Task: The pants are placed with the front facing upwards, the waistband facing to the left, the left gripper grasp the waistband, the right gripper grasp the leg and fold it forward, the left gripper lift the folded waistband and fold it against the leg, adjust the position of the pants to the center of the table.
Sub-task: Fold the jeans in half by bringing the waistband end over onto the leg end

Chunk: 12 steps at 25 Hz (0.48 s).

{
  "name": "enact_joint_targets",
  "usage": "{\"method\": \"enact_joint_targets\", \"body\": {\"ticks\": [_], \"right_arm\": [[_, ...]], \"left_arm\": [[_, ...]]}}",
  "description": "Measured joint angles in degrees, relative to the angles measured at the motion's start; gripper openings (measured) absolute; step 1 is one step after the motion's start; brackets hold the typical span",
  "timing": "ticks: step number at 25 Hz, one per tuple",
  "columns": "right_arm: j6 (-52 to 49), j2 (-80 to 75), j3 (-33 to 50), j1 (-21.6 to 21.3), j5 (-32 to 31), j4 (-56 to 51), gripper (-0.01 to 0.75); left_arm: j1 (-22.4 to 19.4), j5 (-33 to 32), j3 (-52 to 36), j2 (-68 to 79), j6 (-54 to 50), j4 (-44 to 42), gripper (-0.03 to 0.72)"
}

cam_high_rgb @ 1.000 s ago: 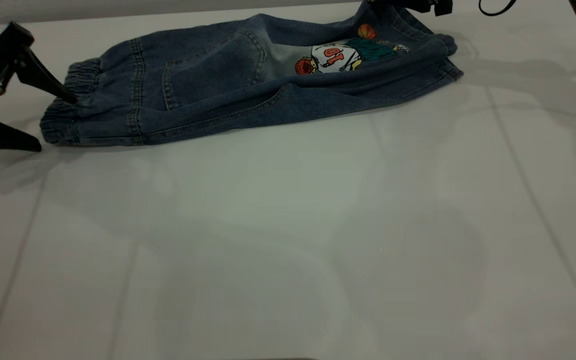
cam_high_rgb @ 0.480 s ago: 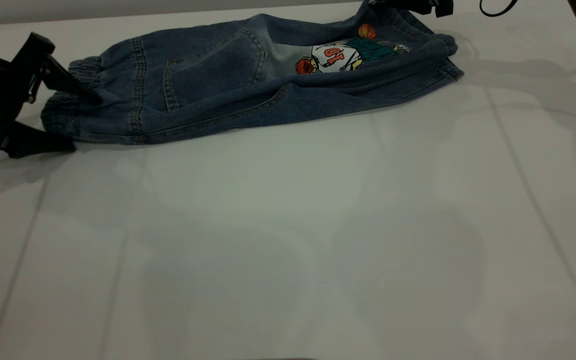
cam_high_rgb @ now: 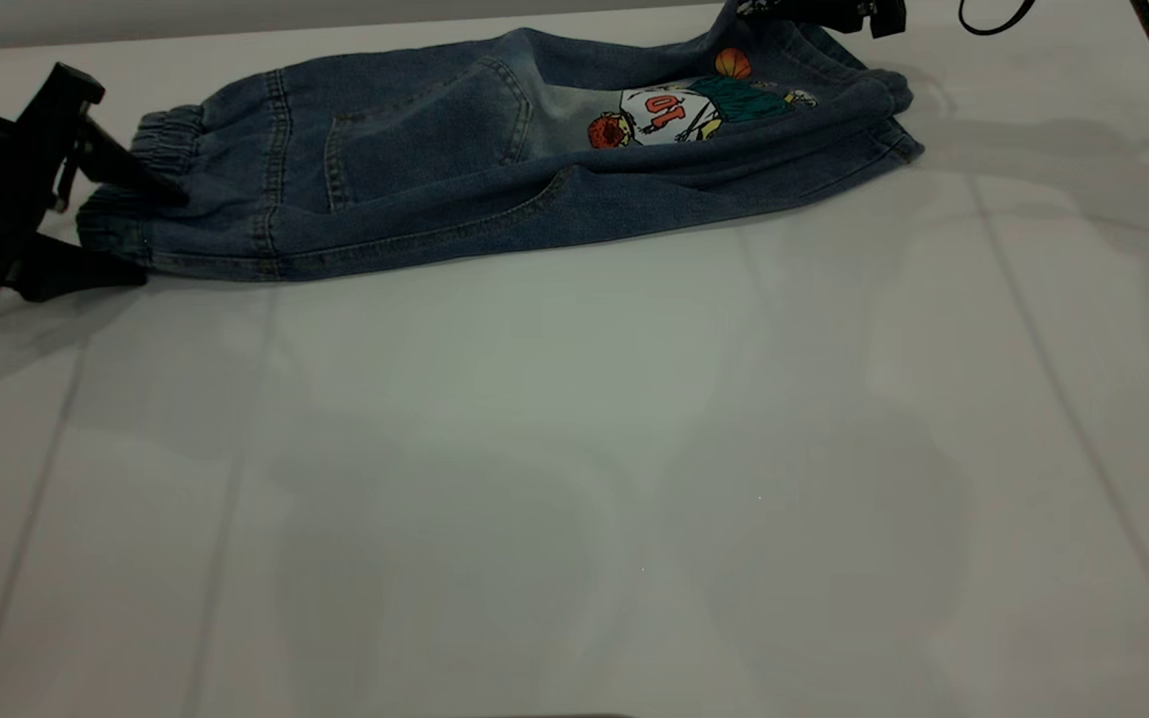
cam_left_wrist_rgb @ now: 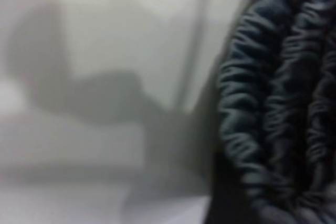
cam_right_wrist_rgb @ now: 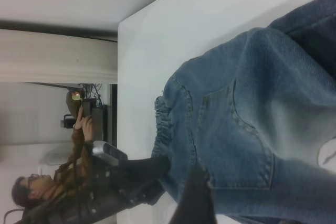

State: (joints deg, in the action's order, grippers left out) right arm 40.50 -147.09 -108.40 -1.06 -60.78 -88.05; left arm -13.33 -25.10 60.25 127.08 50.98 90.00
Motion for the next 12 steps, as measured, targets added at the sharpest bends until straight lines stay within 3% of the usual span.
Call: {"method": "enact_joint_targets", "body": {"ticks": [5, 12], "right_arm": [[0.0, 0.0, 0.0, 0.1, -0.2, 0.0, 0.537], [-1.5, 0.0, 0.0, 4.4, 0.0, 0.6, 0.537]], "left_arm": [[0.0, -0.2, 0.1, 0.9, 0.3, 1.1, 0.122], [0.0, -3.1, 0.1, -1.2, 0.9, -1.8, 0.099]]}}
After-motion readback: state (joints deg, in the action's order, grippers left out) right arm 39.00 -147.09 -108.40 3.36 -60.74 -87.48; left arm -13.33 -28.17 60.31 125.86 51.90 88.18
